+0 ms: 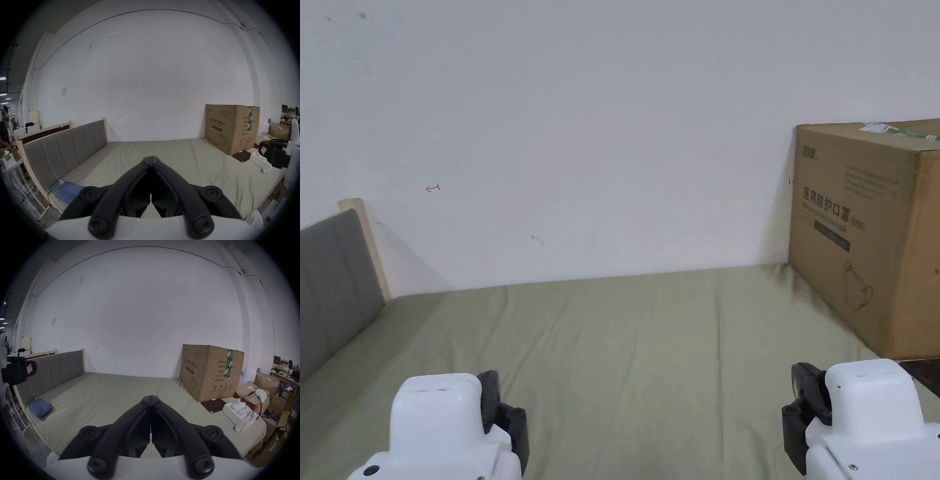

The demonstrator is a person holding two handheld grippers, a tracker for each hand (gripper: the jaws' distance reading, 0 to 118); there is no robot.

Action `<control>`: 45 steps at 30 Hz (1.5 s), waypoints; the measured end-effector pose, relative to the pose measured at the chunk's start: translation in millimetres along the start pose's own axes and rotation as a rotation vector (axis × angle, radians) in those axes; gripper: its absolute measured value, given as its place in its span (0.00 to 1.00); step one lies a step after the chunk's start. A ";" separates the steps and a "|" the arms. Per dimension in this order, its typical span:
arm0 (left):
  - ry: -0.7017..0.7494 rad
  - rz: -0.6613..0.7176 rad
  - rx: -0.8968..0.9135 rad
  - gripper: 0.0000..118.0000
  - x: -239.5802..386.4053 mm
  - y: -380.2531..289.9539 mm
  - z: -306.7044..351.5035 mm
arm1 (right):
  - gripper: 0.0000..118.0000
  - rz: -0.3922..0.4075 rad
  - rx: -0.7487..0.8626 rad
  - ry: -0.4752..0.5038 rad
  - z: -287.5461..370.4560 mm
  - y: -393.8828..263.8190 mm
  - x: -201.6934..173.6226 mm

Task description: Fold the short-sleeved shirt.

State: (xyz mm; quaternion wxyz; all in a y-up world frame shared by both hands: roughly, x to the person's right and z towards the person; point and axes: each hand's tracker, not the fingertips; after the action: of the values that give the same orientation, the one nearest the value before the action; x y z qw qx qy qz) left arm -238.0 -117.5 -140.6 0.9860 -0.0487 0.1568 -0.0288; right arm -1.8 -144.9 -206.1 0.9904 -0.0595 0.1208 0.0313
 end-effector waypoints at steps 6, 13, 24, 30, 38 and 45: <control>-0.015 0.014 -0.004 0.00 3.9 0.2 -2.7 | 0.00 0.004 0.032 0.000 5.8 13.6 -4.2; -0.001 0.014 -0.003 0.00 5.7 -2.3 -4.0 | 0.00 -0.017 0.008 0.014 -0.7 12.2 -0.4; -0.001 0.003 0.000 0.13 6.9 -6.3 -8.4 | 0.09 -0.020 -0.008 0.006 -3.5 10.9 -0.9; -0.034 0.033 -0.004 0.95 4.3 -10.2 -9.7 | 0.79 -0.056 -0.021 0.005 -9.1 5.4 8.1; -0.021 0.028 0.001 0.96 5.6 -10.5 -13.5 | 1.00 -0.068 0.004 -0.021 -9.4 5.7 8.6; -0.105 0.042 -0.023 0.95 2.9 -10.3 -14.1 | 1.00 -0.070 0.021 -0.029 -11.6 5.3 8.2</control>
State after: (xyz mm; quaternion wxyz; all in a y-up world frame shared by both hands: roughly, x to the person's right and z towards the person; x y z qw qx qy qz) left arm -240.1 -129.2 -153.7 0.9927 -0.0582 0.1059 -0.0039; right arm 3.0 -140.7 -219.9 0.9931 -0.0527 0.1048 -0.0039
